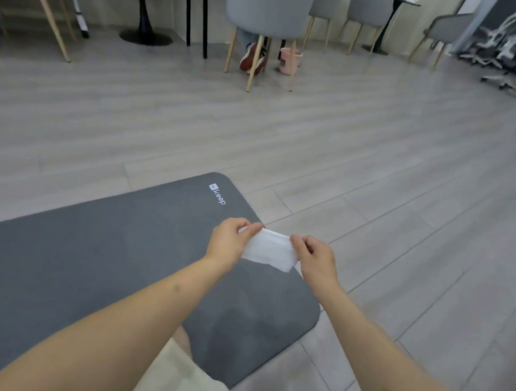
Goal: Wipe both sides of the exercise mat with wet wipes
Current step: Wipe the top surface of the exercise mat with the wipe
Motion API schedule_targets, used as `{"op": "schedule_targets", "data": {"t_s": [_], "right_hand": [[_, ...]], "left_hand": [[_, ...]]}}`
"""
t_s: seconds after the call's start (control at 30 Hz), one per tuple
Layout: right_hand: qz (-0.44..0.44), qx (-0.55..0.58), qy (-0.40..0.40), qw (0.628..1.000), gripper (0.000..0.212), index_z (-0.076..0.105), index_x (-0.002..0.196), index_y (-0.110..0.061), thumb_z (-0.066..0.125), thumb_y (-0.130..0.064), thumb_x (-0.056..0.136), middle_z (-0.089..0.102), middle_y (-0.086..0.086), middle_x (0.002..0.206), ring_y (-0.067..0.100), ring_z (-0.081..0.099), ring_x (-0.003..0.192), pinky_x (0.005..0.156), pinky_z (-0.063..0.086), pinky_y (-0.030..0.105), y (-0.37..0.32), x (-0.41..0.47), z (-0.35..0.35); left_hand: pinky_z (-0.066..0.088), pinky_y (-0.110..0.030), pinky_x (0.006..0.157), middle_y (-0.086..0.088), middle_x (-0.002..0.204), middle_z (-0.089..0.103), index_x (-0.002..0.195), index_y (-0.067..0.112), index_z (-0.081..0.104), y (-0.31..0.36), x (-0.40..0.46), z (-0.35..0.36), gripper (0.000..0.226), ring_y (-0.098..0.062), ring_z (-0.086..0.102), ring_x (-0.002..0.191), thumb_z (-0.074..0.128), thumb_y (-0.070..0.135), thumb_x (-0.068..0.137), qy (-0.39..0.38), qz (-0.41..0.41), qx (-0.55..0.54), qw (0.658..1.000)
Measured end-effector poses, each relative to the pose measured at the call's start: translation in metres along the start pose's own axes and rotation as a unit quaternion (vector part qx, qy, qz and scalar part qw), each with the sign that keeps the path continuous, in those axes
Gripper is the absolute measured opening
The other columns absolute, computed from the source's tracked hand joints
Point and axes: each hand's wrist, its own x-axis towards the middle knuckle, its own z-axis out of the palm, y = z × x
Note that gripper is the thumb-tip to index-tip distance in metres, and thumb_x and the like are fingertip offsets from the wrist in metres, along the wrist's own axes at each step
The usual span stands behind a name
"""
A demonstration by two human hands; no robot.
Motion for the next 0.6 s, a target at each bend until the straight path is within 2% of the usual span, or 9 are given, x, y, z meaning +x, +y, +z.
{"op": "schedule_targets", "data": {"t_s": [0.1, 0.2, 0.27, 0.33, 0.37, 0.43, 0.47, 0.53, 0.6], "right_hand": [[-0.011, -0.027, -0.004, 1.000, 0.046, 0.051, 0.063, -0.014, 0.060, -0.034, 0.102, 0.039, -0.007, 0.059, 0.014, 0.036, 0.062, 0.059, 0.029, 0.036, -0.023, 0.008, 0.027], [-0.020, -0.059, -0.022, 0.998, 0.050, 0.040, 0.062, -0.017, 0.058, -0.038, 0.103, 0.032, -0.006, 0.060, 0.014, 0.031, 0.061, 0.058, 0.025, 0.036, -0.040, 0.018, 0.050], [-0.018, -0.076, -0.035, 0.996, 0.051, 0.043, 0.065, -0.008, 0.057, -0.037, 0.104, 0.035, -0.004, 0.061, 0.013, 0.033, 0.060, 0.058, 0.027, 0.036, -0.044, 0.028, 0.065], [-0.020, -0.084, -0.045, 0.995, 0.042, 0.058, 0.073, -0.006, 0.058, -0.035, 0.104, 0.048, -0.004, 0.063, 0.013, 0.042, 0.061, 0.058, 0.034, 0.031, -0.048, 0.037, 0.080], [-0.026, -0.087, -0.053, 0.994, 0.032, 0.065, 0.080, -0.010, 0.059, -0.032, 0.103, 0.058, -0.007, 0.069, 0.012, 0.050, 0.065, 0.061, 0.039, 0.026, -0.051, 0.040, 0.088], [-0.044, -0.091, -0.071, 0.992, 0.010, 0.071, 0.100, -0.019, 0.064, -0.026, 0.101, 0.070, -0.011, 0.093, 0.005, 0.062, 0.084, 0.072, 0.044, 0.012, -0.054, 0.047, 0.103], [-0.054, -0.096, -0.076, 0.991, 0.012, 0.070, 0.109, -0.020, 0.067, -0.025, 0.099, 0.070, -0.013, 0.104, 0.001, 0.063, 0.095, 0.078, 0.042, 0.006, -0.054, 0.049, 0.111], [-0.095, -0.113, -0.078, 0.986, 0.022, 0.067, 0.118, -0.020, 0.071, -0.023, 0.096, 0.065, -0.018, 0.113, -0.001, 0.059, 0.106, 0.087, 0.037, 0.003, -0.052, 0.052, 0.124], [-0.150, -0.126, -0.096, 0.976, 0.023, 0.067, 0.116, -0.024, 0.075, -0.026, 0.094, 0.061, -0.025, 0.112, -0.002, 0.056, 0.110, 0.097, 0.039, 0.012, -0.049, 0.054, 0.136]], "left_hand": [[0.044, -0.027, 0.069, 0.009, 0.079, 0.069, 0.077, 0.021, 0.068, -0.011, 0.017, -0.030, 0.023, -0.012, 0.059, 0.077, 0.068, 0.037, 0.093, 0.006, -0.002, -0.040, 0.999], [0.043, -0.027, 0.069, 0.011, 0.078, 0.064, 0.079, 0.016, 0.063, -0.022, 0.037, -0.051, 0.025, -0.011, 0.055, 0.076, 0.069, 0.036, 0.093, 0.019, -0.011, -0.075, 0.997], [0.042, -0.028, 0.067, 0.008, 0.075, 0.060, 0.075, 0.014, 0.060, -0.028, 0.053, -0.060, 0.032, -0.013, 0.053, 0.075, 0.067, 0.040, 0.093, 0.013, -0.033, -0.081, 0.996], [0.042, -0.030, 0.067, 0.005, 0.072, 0.058, 0.068, 0.016, 0.058, -0.033, 0.069, -0.067, 0.039, -0.016, 0.052, 0.073, 0.066, 0.045, 0.093, 0.009, -0.060, -0.088, 0.994], [0.041, -0.030, 0.065, 0.005, 0.068, 0.055, 0.063, 0.017, 0.054, -0.036, 0.075, -0.070, 0.043, -0.017, 0.050, 0.069, 0.066, 0.047, 0.093, 0.008, -0.071, -0.094, 0.993], [0.035, -0.030, 0.061, 0.006, 0.060, 0.044, 0.058, 0.018, 0.045, -0.039, 0.085, -0.076, 0.051, -0.017, 0.043, 0.062, 0.067, 0.048, 0.093, -0.002, -0.080, -0.106, 0.991], [0.032, -0.030, 0.059, 0.007, 0.056, 0.039, 0.057, 0.018, 0.041, -0.043, 0.088, -0.078, 0.054, -0.016, 0.039, 0.058, 0.068, 0.048, 0.093, -0.010, -0.082, -0.106, 0.991], [0.025, -0.030, 0.056, 0.010, 0.051, 0.030, 0.056, 0.020, 0.034, -0.049, 0.093, -0.082, 0.058, -0.015, 0.030, 0.053, 0.069, 0.048, 0.093, -0.021, -0.087, -0.106, 0.990], [0.021, -0.033, 0.055, 0.008, 0.054, 0.025, 0.057, 0.022, 0.029, -0.054, 0.096, -0.087, 0.060, -0.016, 0.025, 0.055, 0.070, 0.049, 0.092, -0.017, -0.098, -0.112, 0.989]]}}
